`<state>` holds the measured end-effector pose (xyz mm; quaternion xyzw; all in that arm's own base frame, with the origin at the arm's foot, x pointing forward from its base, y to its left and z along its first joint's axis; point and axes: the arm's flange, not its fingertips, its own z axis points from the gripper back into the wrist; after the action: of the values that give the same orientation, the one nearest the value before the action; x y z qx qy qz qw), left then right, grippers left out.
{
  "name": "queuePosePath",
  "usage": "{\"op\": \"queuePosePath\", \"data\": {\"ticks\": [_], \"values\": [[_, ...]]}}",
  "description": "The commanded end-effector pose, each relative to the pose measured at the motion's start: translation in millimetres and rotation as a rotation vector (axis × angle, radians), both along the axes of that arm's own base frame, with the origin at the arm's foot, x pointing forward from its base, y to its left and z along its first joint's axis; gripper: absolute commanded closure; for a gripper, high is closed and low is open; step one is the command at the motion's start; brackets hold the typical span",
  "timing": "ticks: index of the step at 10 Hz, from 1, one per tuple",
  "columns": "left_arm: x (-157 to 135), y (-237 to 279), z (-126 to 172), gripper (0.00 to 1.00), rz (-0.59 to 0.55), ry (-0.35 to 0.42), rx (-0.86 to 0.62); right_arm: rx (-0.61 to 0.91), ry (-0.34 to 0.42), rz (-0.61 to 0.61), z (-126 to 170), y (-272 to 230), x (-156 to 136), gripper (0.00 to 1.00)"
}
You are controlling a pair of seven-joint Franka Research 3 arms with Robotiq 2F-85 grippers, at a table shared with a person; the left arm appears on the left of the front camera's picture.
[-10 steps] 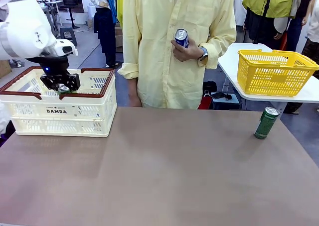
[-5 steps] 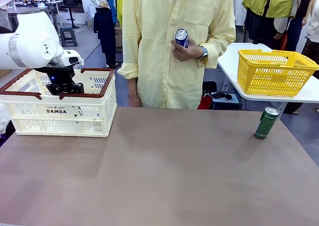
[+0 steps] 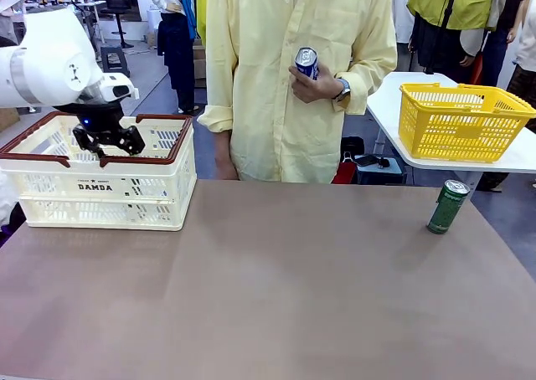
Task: Place the drinks into the Shopping basket.
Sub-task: Pick up one drink and place it into the Shopping basket.
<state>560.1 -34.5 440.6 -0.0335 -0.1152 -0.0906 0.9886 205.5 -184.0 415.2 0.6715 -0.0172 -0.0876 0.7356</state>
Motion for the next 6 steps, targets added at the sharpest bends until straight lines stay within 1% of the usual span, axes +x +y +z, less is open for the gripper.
{"op": "queuePosePath", "data": {"ticks": [1,2,3,4,5,6], "values": [[-7.9,22.5,35.8,0.0,-0.013,-0.053,-0.079,0.001,-0.007,0.003,2.3,-1.2,-0.1,0.0],[-20.8,45.2,72.2,0.0,0.003,-0.09,-0.151,0.001,-0.007,0.003,2.3,-1.2,-0.1,0.0],[-41.6,77.9,113.6,0.0,0.023,-0.1,-0.263,0.001,-0.007,0.003,2.3,-1.2,-0.1,0.0],[-71.0,116.6,147.9,0.0,-0.036,-0.037,-0.488,0.001,-0.007,0.003,2.3,-1.2,-0.1,0.0],[-105.7,164.6,167.6,0.0,-0.082,-0.025,-0.686,0.001,-0.007,0.003,2.3,-1.2,-0.1,0.0],[-135.8,207.9,168.8,0.0,-0.097,-0.026,-0.839,0.001,-0.007,0.003,2.3,-1.2,-0.1,0.0]]}}
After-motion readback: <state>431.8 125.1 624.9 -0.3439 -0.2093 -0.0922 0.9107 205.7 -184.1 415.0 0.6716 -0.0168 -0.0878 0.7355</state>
